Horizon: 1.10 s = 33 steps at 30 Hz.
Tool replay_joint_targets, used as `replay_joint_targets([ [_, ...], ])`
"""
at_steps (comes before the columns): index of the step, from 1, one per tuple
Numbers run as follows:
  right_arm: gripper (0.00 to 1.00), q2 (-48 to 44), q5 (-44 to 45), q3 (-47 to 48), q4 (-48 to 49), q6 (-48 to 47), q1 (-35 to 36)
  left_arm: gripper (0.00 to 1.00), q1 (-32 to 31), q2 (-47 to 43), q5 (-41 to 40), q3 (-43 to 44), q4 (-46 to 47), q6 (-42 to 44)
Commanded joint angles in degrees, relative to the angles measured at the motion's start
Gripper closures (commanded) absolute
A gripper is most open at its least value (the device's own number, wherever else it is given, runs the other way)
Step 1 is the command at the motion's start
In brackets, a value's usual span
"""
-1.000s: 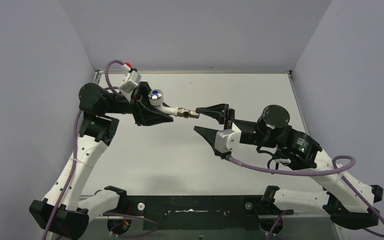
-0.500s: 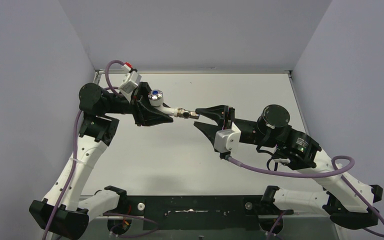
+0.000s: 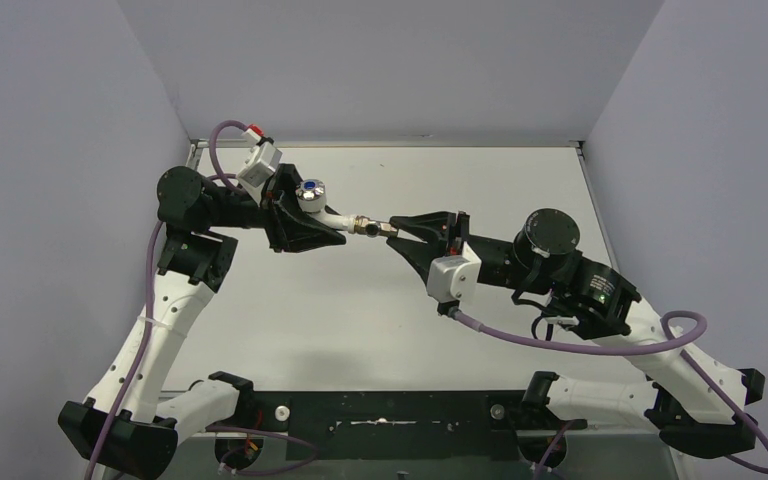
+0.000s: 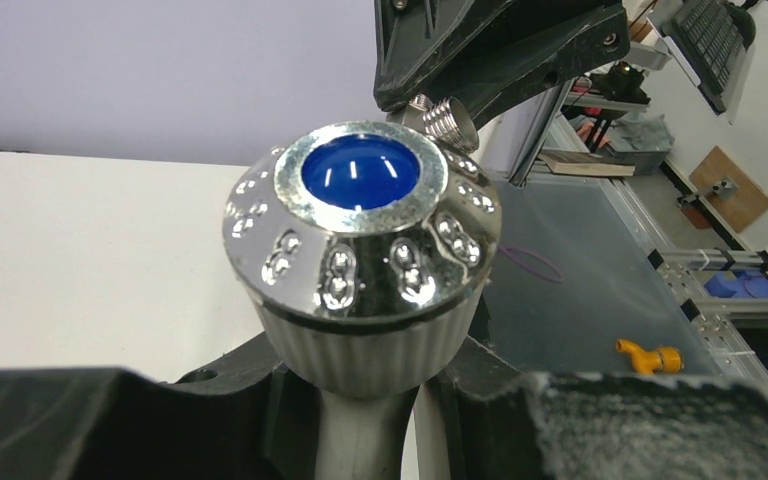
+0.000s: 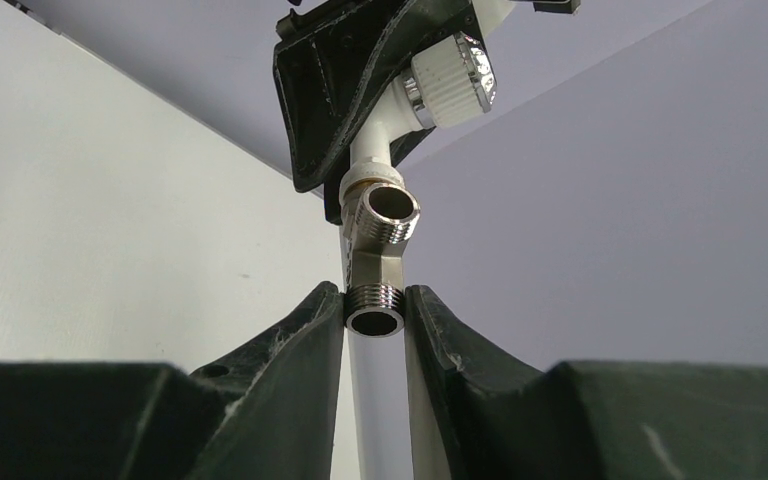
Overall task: Install the water faucets
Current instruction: Screw the water faucet onto the adaptor.
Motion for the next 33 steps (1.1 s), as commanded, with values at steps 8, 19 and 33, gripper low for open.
replay_joint_targets([
  [8, 0.95, -0.65, 4.82, -2.11, 10.81, 14.4, 0.22, 1.0, -0.14, -1.55, -0.61, 2.75, 1.97, -0.39],
  [19, 1.0, -1.47, 10.14, -6.9, 19.49, 50.67, 0.28, 1.0, -0.13, -1.68, -0.48, 2.76, 1.98, -0.18],
  [33, 1.0, -0.57, 19.54, -5.83, 15.44, 73.22, 0.24, 1.0, -0.13, -1.07, -0.48, 3.13, 2.24, -0.05],
])
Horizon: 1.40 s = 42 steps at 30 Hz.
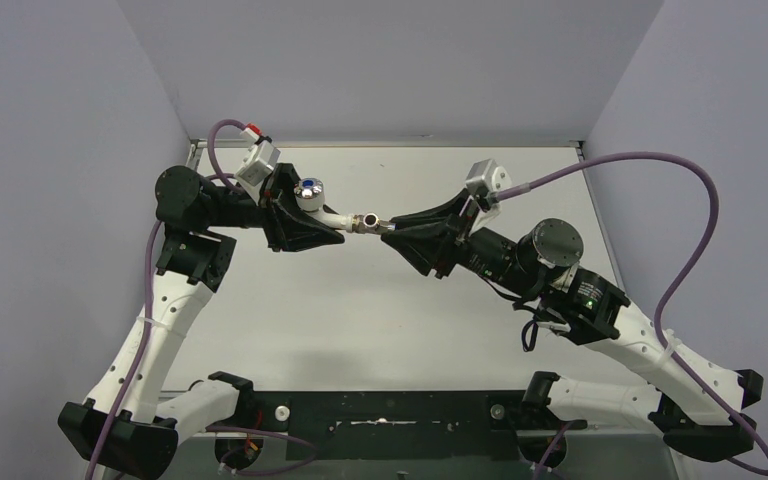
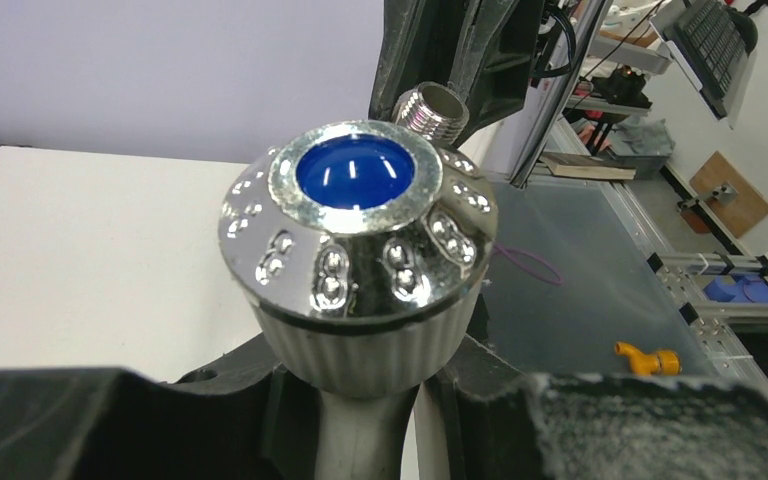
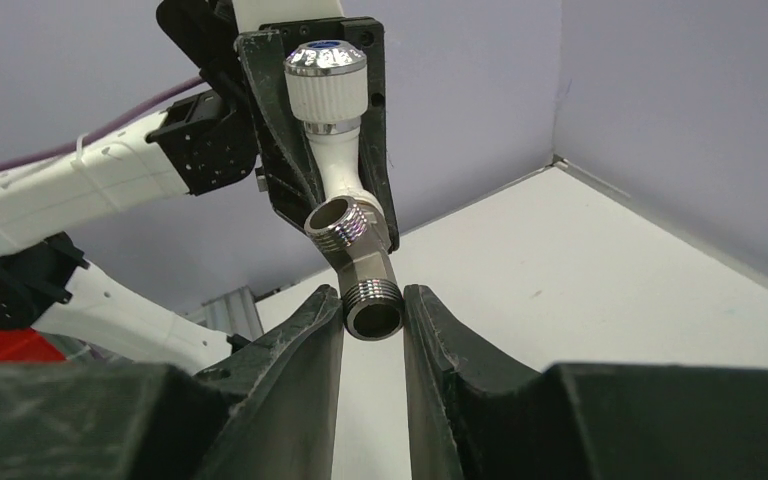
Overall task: Install the water faucets
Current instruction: Screw the water faucet onto the adaptor.
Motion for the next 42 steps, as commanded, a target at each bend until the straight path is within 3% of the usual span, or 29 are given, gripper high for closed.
replay_joint_targets([
  [1, 1.0, 1.29, 5.82, 0.83, 1.53, 10.03, 0.15, 1.0, -0.59, -0.88, -0.37, 3.19, 2.71, 0.23],
  [9, 0.99, 0.77, 7.75, 1.59, 0.06, 17.21, 0.06, 1.0, -0.57, -0.44, -0.16, 3.28, 2.96, 0.27],
  [14, 0.59, -3.5, 8.05, -1.1, 3.12, 10.53, 0.06, 1.0, -0.57, -0.41, -0.23, 3.26, 2.95, 0.36],
  [18, 0.47, -8.1, 8.1, -5.02, 9.56, 2.7, 0.04, 1.0, -0.57, -0.43, -0.2, 3.33, 3.02, 0.28],
  [25, 0.45, -10.64, -2.29, -4.51, 9.66, -22.19, 0.13, 1.0, -0.57, -0.64, -0.76, 3.36, 2.95, -0.29],
  [32, 0.42, -6.8, -12.03, 2.51, -3.6, -54.05, 0.18, 1.0, -0.57, -0.74, -1.63, 3.28, 3.14, -2.1],
  [37, 0.41, -3.04, -13.07, 6.88, -11.28, -65.86, 0.15, 1.0, -0.57, -1.03, -2.13, 3.3, 2.57, -2.73],
  [42, 0.42, -1.26, -13.7, 8.71, -14.09, -70.31, 0.22, 1.0, -0.57, -0.87, -1.98, 3.31, 2.37, -3.35],
])
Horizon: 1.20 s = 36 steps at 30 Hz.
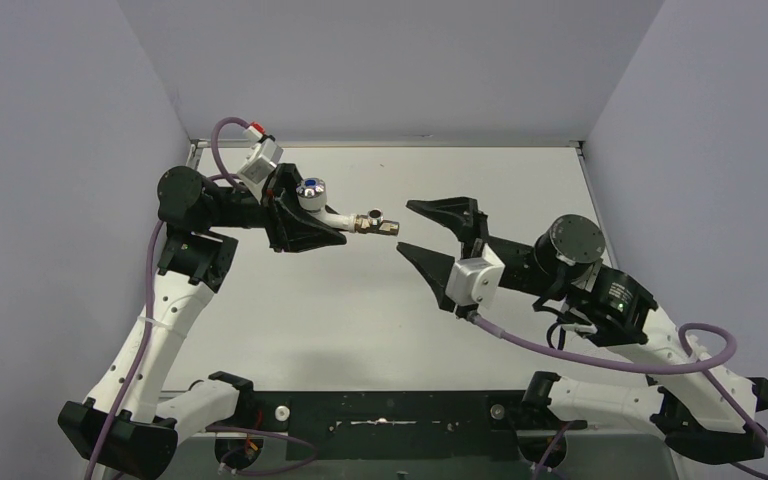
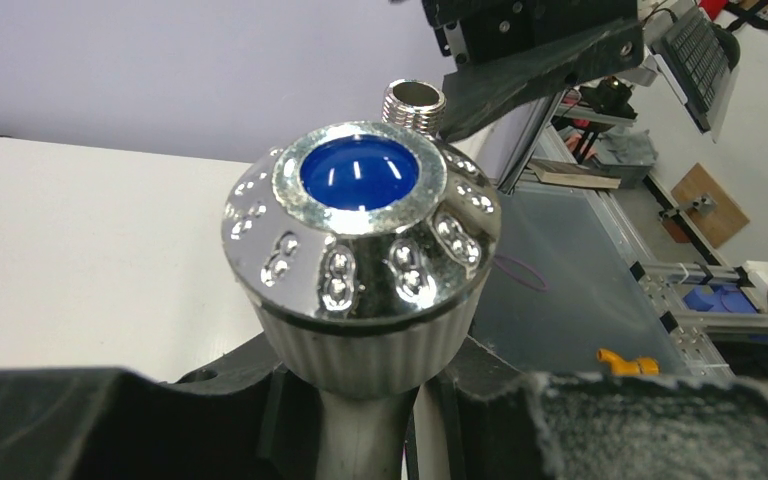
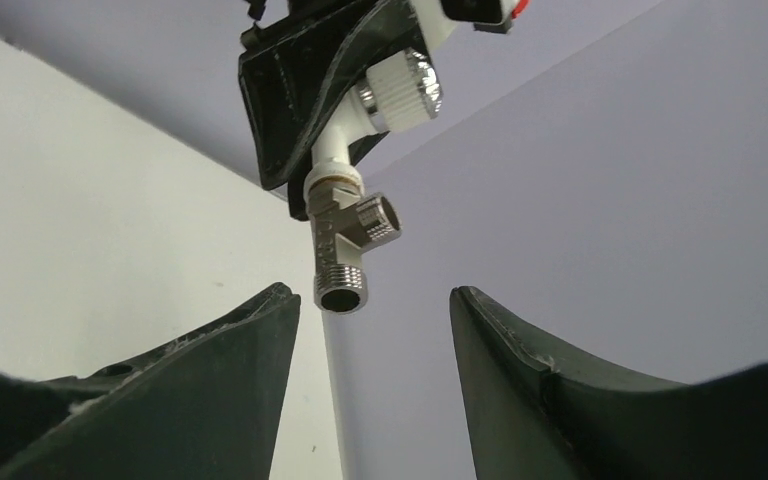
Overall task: Install the water faucets
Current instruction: Screw the water faucet onto the adaptor.
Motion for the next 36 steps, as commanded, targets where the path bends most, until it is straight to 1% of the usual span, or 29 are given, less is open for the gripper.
replay_joint_targets([
  [1, 0.42, 1.1, -1.9, 2.67, -3.13, -8.67, 0.21, 1.0, -0.13, -0.91, -1.22, 3.31, 2.29, -1.3],
  [6, 0.45, 2.19, -2.67, 2.77, -3.17, -9.25, 0.43, 1.0, -0.13, -0.74, -1.16, 3.33, 2.3, -1.42],
  [14, 0.5, 2.81, -1.88, 1.45, 0.33, -9.58, 0.46, 1.0, -0.13, -0.77, -0.84, 3.25, 2.36, -1.39],
  [22, 0.55, 4.16, -2.41, 1.72, 1.49, -9.59, 0.52, 1.0, -0.13, -0.9, -0.66, 2.94, 2.48, -1.21],
  [28, 0.61, 4.44, -2.25, 1.41, 2.12, -9.37, 0.54, 1.0, -0.13, -0.97, -0.48, 2.88, 2.53, -1.13],
  [36, 0.73, 4.15, -0.82, 0.35, 2.92, -8.03, 0.61, 1.0, -0.13, -0.98, -0.38, 2.8, 2.62, -1.04],
])
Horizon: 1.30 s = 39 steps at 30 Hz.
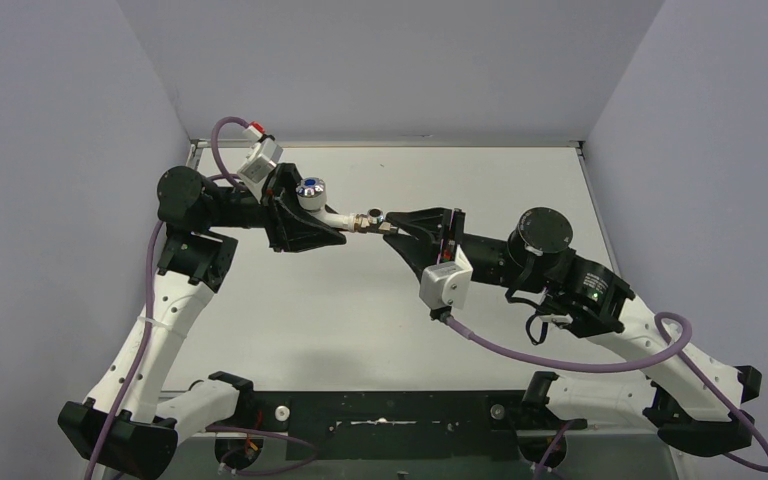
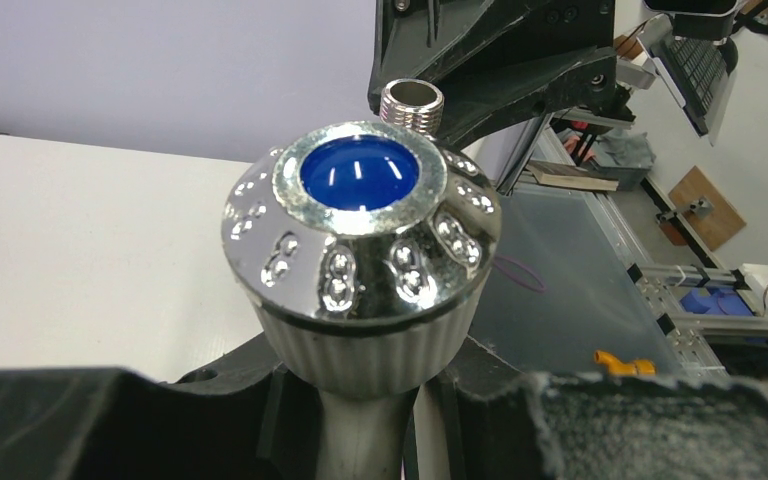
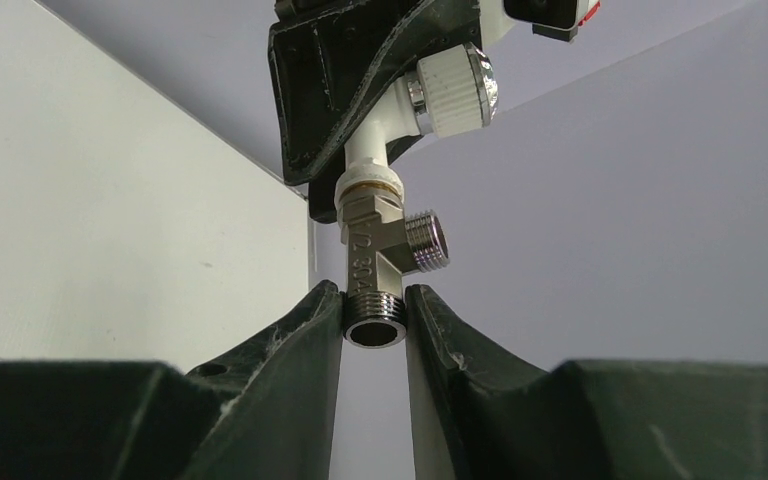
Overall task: Install the water faucets
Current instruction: Screw the water faucet onto the adaptor.
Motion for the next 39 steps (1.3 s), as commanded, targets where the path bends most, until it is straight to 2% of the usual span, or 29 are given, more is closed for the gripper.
replay_joint_targets([
  [1, 0.75, -0.79, 1.09, -0.12, 4.52, 1.31, 0.61, 1.0, -0.13, -0.98, -0.27, 2.8, 2.65, -0.25],
  [6, 0.83, -1.28, 2.49, -1.36, 7.51, 6.64, 0.55, 1.0, -0.15, -0.8, 0.0, 2.86, 2.86, -0.21],
  [15, 0.99, -1.04, 4.61, -3.01, 11.88, 26.5, 0.52, 1.0, -0.13, -0.54, 1.04, 3.35, 3.22, 0.67],
  [39, 1.0, -2.25, 18.33, -5.38, 15.92, 76.16, 0.22, 1.0, -0.13, 0.6, 1.56, 3.3, 6.03, 1.36],
])
